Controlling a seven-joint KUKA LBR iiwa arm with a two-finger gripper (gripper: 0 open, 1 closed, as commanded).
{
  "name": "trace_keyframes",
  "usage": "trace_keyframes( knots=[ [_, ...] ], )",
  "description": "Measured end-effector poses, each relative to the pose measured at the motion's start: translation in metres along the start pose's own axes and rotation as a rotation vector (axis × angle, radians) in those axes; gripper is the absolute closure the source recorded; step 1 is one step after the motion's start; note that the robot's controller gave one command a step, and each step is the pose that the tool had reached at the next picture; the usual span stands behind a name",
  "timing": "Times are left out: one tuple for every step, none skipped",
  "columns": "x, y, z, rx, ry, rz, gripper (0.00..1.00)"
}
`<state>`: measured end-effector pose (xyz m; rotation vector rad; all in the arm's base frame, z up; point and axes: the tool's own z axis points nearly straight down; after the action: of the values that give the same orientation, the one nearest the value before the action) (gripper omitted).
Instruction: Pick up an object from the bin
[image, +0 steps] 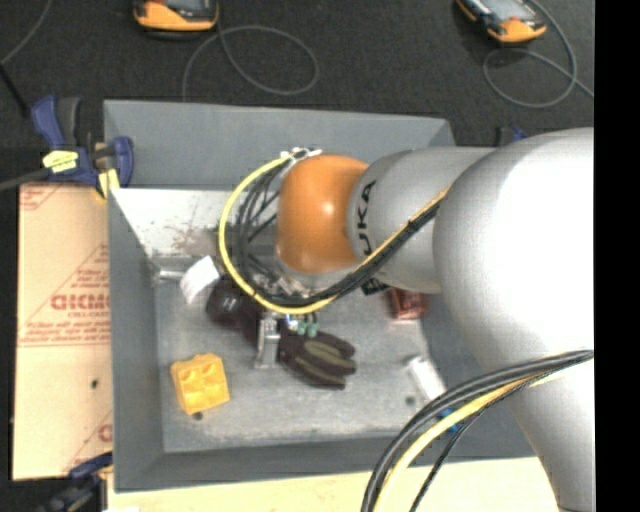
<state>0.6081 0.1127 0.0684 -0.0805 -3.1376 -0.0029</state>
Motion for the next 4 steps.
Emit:
trace_keyframes(
  knots=[
    [-0.013,-0.033,-0.039,-0.004,-0.01,0.072,0.0],
    [-0.006,-0.013,-0.014,0.0,-0.008,0.022,0.0],
    [-0.002,-0.018,-0.002,-0.005,-0.008,0.331,1.0],
    [-0.002,-0.018,-0.002,-0.005,-0.008,0.33,1.0]
  ],
)
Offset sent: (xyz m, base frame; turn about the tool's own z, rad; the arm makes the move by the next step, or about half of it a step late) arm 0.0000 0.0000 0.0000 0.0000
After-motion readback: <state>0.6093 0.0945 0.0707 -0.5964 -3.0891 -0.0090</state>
